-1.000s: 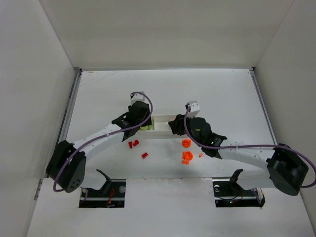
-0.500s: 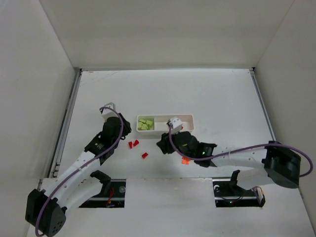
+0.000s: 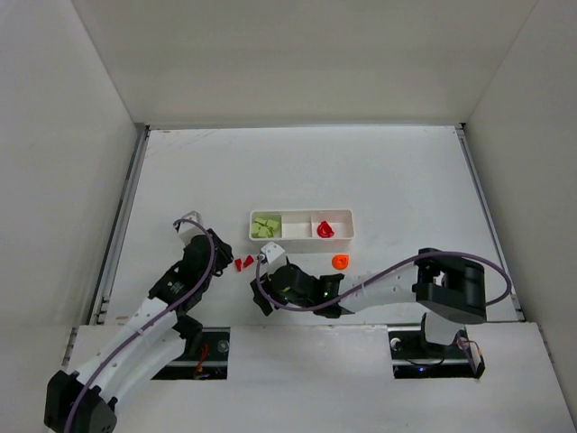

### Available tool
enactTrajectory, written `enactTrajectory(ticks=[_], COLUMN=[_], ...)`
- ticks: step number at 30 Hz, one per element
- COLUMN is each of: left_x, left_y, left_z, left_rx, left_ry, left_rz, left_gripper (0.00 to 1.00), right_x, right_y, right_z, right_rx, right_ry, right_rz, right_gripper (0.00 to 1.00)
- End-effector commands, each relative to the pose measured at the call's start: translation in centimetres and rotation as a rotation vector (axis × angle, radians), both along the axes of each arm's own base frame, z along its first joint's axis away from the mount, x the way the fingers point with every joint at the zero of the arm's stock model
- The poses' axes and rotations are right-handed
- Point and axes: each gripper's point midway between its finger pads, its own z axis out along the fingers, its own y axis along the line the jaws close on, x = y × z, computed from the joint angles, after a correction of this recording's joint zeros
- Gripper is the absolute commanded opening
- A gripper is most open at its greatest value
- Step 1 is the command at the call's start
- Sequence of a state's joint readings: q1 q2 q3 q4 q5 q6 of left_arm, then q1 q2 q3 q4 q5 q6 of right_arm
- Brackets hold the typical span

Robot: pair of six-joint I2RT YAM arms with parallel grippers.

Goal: Sort the legos into containers by color

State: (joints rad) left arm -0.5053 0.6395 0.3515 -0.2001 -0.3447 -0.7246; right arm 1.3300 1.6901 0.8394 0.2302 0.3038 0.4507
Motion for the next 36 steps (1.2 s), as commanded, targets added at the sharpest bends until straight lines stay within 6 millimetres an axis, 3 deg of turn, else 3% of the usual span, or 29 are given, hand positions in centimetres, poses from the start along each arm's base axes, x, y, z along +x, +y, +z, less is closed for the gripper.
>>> enactTrajectory(ticks=[1,8,12,17,23,25,30,32,36], left_x=[-0.2,-0.2,-0.1,-0.1,-0.1,-0.1,0.1,0.1,0.4], left_y=[-0.3,-0.7,-0.9,-0.6,-0.6,-0.7,-0.6,-0.6,-0.5], left_z=[0.1,0.0,-0.1,-0.4,-0.2,-0.2,-0.2,-0.2,0.0], left_rx=[-0.035,-0.047,-0.043,-0.056,-0.065,-0.063,-0.065,-0.069,-0.080], left_ry=[-0.018,-0.022,-0.021,-0.026,-0.038,-0.037,-0.041,-0.044,-0.053], left_rz=[0.009,-0.001,-0.008,0.009,0.008,0.006,0.012,0.015,0.027], left_gripper=[0.26,0.27,0.27,0.27,0.28,0.28,0.28,0.29,0.29], right_x=[0.6,1.2,1.8,4.2,5.3,5.5,4.9,4.3,3.8], right_y=[2.0,1.8,2.1,2.3,1.8,1.5,0.7,0.6,0.1], right_z=[0.9,-0.9,-1.6,-1.6,-2.1,-2.5,-2.7,-2.6,-1.2], right_rx=[0.046,0.020,0.020,0.015,-0.039,-0.062,-0.100,-0.105,-0.084], right_ry=[0.008,0.059,0.068,0.028,-0.025,-0.039,-0.061,-0.063,-0.062], right_rz=[-0.039,-0.101,-0.125,-0.202,-0.248,-0.251,-0.239,-0.223,-0.222], right_gripper=[0.76,0.61,0.61,0.62,0.52,0.45,0.44,0.32,0.19])
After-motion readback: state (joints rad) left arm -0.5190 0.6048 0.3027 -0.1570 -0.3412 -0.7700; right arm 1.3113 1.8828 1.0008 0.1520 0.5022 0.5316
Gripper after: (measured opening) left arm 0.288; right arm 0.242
